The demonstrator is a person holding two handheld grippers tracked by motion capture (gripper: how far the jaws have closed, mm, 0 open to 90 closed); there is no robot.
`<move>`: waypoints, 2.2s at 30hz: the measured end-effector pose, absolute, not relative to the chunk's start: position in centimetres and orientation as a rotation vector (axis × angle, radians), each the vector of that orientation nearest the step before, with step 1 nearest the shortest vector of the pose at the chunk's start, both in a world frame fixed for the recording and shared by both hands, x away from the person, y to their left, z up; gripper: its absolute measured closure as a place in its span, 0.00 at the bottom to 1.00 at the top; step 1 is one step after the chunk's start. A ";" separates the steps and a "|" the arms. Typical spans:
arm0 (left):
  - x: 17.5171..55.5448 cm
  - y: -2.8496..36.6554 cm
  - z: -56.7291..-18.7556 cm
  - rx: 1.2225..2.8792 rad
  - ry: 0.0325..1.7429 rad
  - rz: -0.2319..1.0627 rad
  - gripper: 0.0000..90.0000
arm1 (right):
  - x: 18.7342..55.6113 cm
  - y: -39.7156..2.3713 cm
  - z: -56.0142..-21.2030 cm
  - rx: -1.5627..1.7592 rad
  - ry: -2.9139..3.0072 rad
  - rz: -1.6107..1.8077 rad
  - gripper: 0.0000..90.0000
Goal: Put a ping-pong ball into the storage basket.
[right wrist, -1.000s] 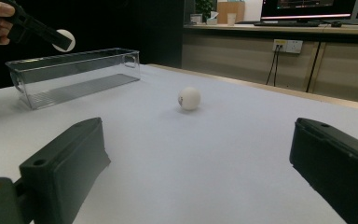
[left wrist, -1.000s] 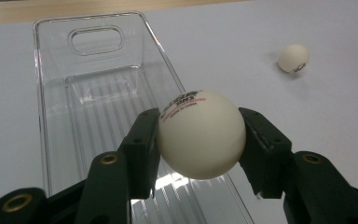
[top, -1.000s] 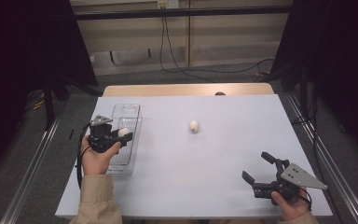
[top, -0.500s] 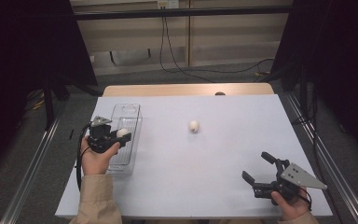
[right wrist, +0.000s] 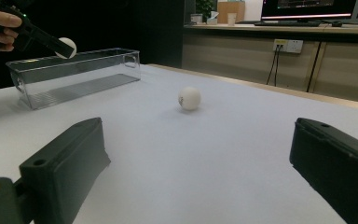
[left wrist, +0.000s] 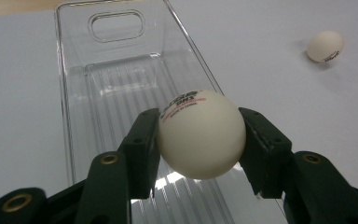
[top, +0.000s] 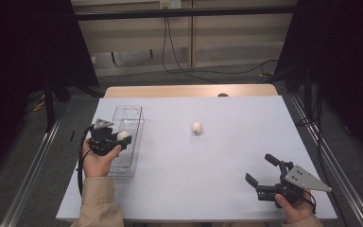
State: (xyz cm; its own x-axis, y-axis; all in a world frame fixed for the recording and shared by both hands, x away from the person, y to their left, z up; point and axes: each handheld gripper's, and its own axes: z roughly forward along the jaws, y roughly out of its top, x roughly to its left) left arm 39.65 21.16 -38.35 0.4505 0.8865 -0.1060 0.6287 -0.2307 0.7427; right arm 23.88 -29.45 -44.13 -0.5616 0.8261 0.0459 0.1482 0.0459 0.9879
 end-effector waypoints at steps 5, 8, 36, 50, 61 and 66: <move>39.7 21.1 -38.5 1.962 1.270 0.441 0.57 | 23.9 -29.5 -44.1 0.981 1.769 1.560 0.03; 39.7 21.1 -38.6 1.958 1.273 0.443 0.57 | 23.9 -29.5 -44.1 0.981 1.768 1.560 0.03; 39.7 21.3 -39.1 1.970 1.289 0.447 0.57 | 23.9 -29.4 -44.1 0.981 1.768 1.559 0.03; 39.7 21.2 -39.2 1.972 1.288 0.450 0.57 | 23.9 -29.4 -44.1 0.980 1.767 1.560 0.03; 39.7 21.3 -39.1 1.960 1.295 0.461 0.48 | 23.8 -29.4 -44.1 0.981 1.769 1.558 0.03; 39.6 21.2 -38.9 1.943 1.298 0.470 0.42 | 23.9 -29.4 -44.1 0.981 1.767 1.558 0.03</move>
State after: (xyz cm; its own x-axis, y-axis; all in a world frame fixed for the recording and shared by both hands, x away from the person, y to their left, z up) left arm 39.56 21.19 -38.88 0.4210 0.9019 -0.0971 0.6307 -0.2141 0.7459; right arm 23.85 -29.43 -44.11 -0.5606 0.8269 0.0448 0.1479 0.0468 0.9879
